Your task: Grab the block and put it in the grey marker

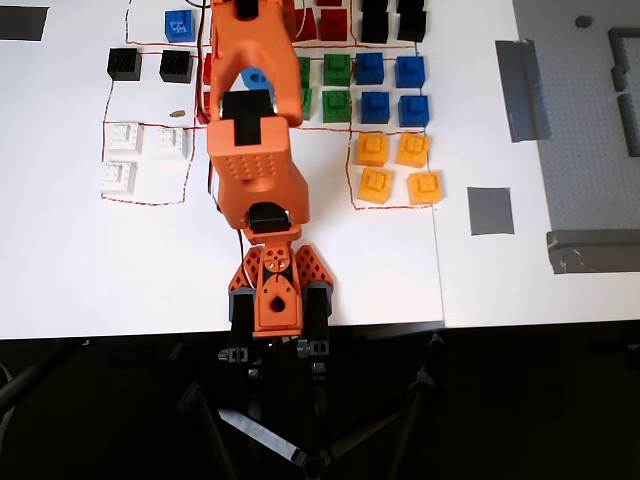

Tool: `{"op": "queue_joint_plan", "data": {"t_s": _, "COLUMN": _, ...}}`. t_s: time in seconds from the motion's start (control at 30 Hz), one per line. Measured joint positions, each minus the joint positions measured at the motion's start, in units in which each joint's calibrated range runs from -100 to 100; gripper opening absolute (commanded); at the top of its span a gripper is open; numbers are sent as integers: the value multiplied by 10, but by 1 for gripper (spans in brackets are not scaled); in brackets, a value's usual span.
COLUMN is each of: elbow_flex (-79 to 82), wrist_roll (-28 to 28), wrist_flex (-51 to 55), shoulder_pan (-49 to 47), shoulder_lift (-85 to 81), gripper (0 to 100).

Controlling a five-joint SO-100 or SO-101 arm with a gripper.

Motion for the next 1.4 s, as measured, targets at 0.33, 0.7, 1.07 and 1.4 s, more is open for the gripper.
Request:
{"op": "queue_joint_plan", "data": {"t_s": 0.33, "elbow_flex": -28, "wrist_roll": -27, "wrist_flex": 60, "shoulder_pan": -101, "shoulder_lift": -4, "gripper": 0}}
{"op": "queue_joint_plan", "data": {"t_s": 0.7, "elbow_flex": -27, "wrist_roll": -71, "wrist_flex": 117, "shoulder_pan": -196, "shoulder_lift": -77, "gripper": 0}}
{"op": "queue_joint_plan", "data": {"t_s": 1.07, "elbow_flex": -27, "wrist_roll": -139, "wrist_flex": 183, "shoulder_pan": -345, "shoulder_lift": -85, "gripper": 0}}
{"op": "queue_joint_plan", "data": {"t_s": 1.4, "elbow_flex": -1, "wrist_roll": -160, "wrist_flex": 141, "shoulder_pan": -456, "shoulder_lift": -90, "gripper": 0}}
